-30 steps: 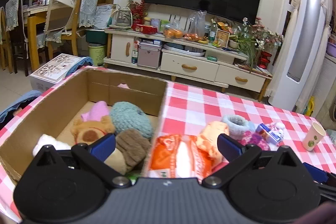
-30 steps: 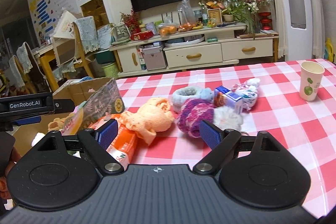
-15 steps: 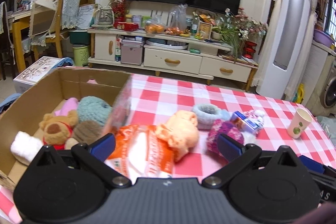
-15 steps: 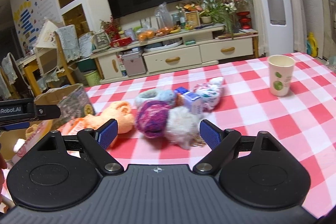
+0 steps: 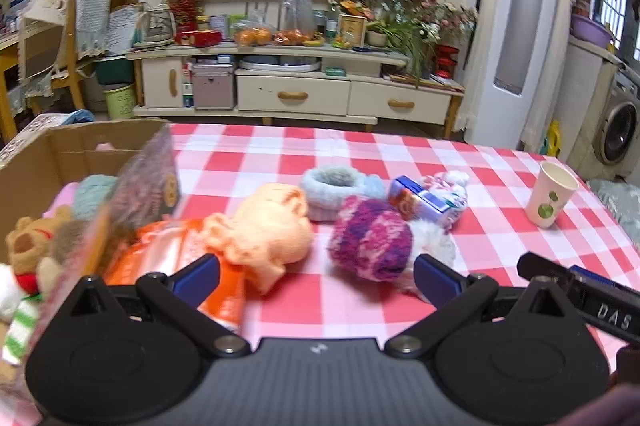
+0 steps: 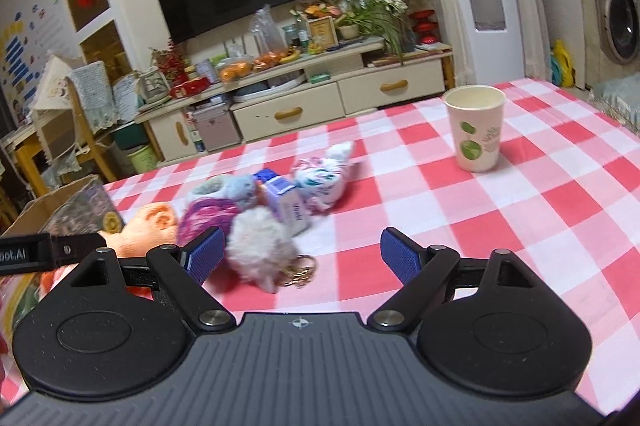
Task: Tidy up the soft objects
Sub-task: 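Grasp the floral knotted cloth bundle with the right tool while the left tool grasps the pink-purple knit hat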
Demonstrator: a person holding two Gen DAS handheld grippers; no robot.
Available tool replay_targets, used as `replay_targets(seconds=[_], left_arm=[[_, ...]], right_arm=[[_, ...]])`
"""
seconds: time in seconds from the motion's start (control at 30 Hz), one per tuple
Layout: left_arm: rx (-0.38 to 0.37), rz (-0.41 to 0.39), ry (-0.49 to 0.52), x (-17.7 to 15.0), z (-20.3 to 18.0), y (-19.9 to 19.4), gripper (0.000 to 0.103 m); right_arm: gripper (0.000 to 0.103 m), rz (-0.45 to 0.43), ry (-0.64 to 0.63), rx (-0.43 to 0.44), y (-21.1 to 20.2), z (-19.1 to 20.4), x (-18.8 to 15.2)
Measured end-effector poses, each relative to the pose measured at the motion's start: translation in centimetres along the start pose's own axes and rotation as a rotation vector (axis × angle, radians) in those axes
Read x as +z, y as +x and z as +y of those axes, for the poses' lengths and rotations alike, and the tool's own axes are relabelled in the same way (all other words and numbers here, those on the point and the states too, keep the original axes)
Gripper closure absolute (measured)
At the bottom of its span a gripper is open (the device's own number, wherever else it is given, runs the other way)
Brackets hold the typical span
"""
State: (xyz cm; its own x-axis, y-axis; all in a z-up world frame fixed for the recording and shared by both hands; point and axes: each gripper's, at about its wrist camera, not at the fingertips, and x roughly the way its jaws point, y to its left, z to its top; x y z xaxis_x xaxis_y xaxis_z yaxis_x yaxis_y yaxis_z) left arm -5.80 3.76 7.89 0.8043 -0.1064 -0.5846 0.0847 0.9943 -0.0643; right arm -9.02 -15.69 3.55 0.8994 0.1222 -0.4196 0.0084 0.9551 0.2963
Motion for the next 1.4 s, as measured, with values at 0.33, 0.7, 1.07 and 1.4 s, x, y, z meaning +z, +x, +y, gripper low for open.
replay_targets(seconds=[0.33, 0.7, 1.07, 1.4], left_arm=[[-0.032, 0.015, 0.044, 0.6, -2.7, 4.3, 0.001], [-0.047, 0.030, 0.037, 1.6, -3.2, 8.5, 0.001], [-0.081, 0.056, 0.024, 2.0, -3.0, 11.2, 0.001], [-0.133, 0.067, 0.015, 1.9, -3.1, 12.3, 0.017]], right_arm=[[0.000, 0.002, 0.071, -0.024, 3.4, -2.8, 1.0], [0.000, 0.020, 0.102, 0.020, 9.3, -3.9, 2.7], [0.000, 0.077, 0.101, 0.054, 13.9, -2.9, 3.6], [0.000, 0.099, 0.073, 0.077, 15.4, -2.1, 3.6]])
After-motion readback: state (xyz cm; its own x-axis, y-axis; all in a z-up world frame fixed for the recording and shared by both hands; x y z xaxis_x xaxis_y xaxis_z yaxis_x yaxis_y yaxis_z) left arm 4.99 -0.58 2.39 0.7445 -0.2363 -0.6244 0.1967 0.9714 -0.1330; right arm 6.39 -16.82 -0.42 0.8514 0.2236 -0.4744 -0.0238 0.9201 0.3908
